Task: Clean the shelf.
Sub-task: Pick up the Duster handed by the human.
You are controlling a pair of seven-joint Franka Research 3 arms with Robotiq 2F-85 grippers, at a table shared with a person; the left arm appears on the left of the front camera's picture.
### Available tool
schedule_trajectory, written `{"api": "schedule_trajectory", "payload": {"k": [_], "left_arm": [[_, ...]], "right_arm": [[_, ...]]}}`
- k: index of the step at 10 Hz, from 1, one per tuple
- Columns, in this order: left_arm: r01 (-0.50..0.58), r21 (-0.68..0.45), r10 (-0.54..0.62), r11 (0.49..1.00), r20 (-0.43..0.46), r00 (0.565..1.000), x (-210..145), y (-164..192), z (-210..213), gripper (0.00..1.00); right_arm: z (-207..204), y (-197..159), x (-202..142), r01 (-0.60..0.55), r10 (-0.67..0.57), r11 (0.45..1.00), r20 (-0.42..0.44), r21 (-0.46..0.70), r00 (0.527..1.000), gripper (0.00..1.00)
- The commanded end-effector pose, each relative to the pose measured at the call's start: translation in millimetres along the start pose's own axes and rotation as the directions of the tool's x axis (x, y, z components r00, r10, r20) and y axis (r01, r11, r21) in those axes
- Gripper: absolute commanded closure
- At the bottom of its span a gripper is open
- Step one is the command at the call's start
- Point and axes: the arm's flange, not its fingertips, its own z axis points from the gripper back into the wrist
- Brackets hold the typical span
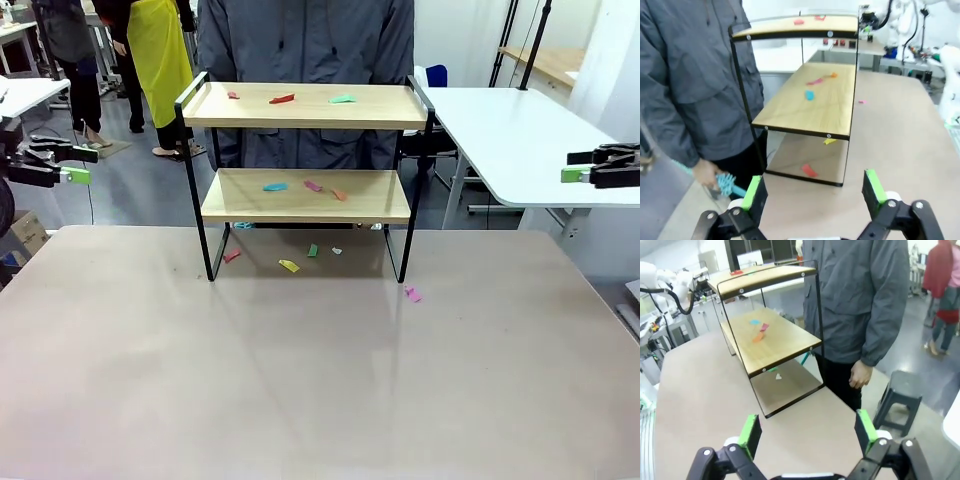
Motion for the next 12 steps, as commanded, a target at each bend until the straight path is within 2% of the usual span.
{"api": "schedule_trajectory", "payload": {"k": [1, 3, 5, 7, 8, 9, 10, 11, 12], "left_arm": [[0.035, -0.063, -0.029, 0.997, 0.083, 0.996, -12, 19, 3, 0.0], [0.043, -0.084, -0.031, 0.996, 0.14, 0.99, -22, 29, 5, 0.0], [0.031, -0.092, -0.017, 0.995, 0.15, 0.989, -27, 30, 5, 0.0], [0.025, -0.085, -0.011, 0.996, 0.161, 0.987, -28, 31, 3, 0.0], [0.004, -0.069, 0.008, 0.998, 0.176, 0.984, -26, 29, 0, 0.0], [0.016, -0.096, -0.004, 0.995, 0.123, 0.992, -33, 28, 5, 0.0], [0.016, -0.096, -0.004, 0.995, 0.123, 0.992, -33, 28, 5, 0.0], [0.014, -0.09, -0.002, 0.996, 0.134, 0.991, -32, 29, 4, 0.0], [0.058, -0.101, -0.038, 0.993, 0.194, 0.98, -32, 36, 1, 0.0]], "right_arm": [[-6, -55, -26, -0.021, 0.021, 1.0, 0.039, 0.004, 0.999, 0.0], [-1, -69, -34, -0.076, 0.074, 0.997, 0.079, 0.014, 0.994, 0.0], [-2, -72, -41, -0.147, 0.146, 0.989, 0.109, 0.001, 0.983, 0.0], [-4, -77, -40, -0.171, 0.173, 0.985, 0.135, -0.022, 0.976, 0.0], [-6, -75, -39, -0.146, 0.149, 0.989, 0.097, -0.031, 0.984, 0.0], [2, -75, -38, -0.133, 0.132, 0.991, 0.103, -0.004, 0.986, 0.0], [2, -75, -38, -0.133, 0.132, 0.991, 0.103, -0.004, 0.986, 0.0], [-1, -76, -38, -0.134, 0.134, 0.991, 0.106, -0.005, 0.985, 0.0], [-5, -78, -40, -0.159, 0.158, 0.987, 0.073, 0.02, 0.985, 0.0]]}}
